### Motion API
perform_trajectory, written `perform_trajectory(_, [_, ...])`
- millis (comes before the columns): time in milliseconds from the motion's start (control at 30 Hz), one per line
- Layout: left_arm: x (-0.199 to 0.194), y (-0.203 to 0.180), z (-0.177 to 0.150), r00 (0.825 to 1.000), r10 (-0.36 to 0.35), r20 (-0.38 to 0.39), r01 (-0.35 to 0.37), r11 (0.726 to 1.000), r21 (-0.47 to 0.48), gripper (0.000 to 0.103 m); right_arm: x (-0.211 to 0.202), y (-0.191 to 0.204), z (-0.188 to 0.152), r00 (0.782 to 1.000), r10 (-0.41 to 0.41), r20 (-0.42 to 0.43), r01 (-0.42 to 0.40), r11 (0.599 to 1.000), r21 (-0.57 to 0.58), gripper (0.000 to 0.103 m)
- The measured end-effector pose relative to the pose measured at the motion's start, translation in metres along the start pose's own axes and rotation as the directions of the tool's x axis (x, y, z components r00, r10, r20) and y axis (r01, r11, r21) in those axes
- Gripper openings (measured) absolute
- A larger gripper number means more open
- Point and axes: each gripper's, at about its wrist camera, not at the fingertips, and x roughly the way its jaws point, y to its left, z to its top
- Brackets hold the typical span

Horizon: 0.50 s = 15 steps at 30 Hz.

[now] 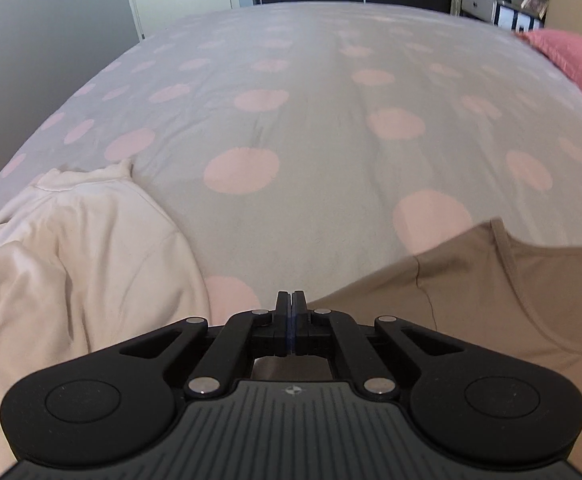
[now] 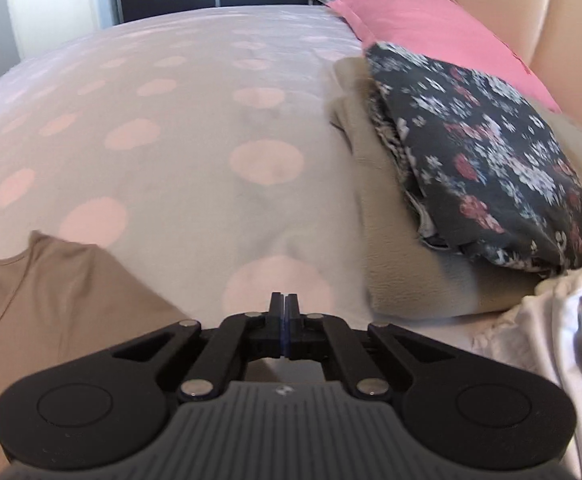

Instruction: Fold clothes

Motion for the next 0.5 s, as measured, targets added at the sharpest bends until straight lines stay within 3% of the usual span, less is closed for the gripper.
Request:
perform_trajectory(100, [0.001,-0.004,-0.001,1.0,0.011,-0.017,-0.011,1.0,-0.001,0.002,-0.002,-0.005,0.003,0.999,0.042,-0.032,-0.041,0.999,0.035,0.005])
perform_trajectory(167, [-0.006,-0.002,0.0,1.0,0.017,-0.009,-0.017,1.0,-0.01,0.01,-0.009,-0.008,0.005,0.996,0.073,-0.045,-0.071,0.996,0.052,0.006])
perform_trajectory(233, [-0.016,0.002,0.002,1.0,0.021,0.0,-0.021,1.0,-0.019,0.011,-0.019,-0.012,0.006,0.994,0.093,-0.063,-0.089,0.994,0.066,0.027])
perform_trajectory(267, [-0.023,0.003,0.003,1.0,0.021,-0.005,-0.021,1.0,-0.015,0.011,-0.025,-0.014,0.007,0.994,0.089,-0.071,-0.084,0.994,0.07,0.03])
perform_trajectory(500, [-0.085,0.003,0.002,0.999,0.035,-0.017,-0.034,0.997,0.072,0.011,-0.089,-0.046,-0.004,0.992,0.047,-0.119,-0.04,0.997,0.065,0.034])
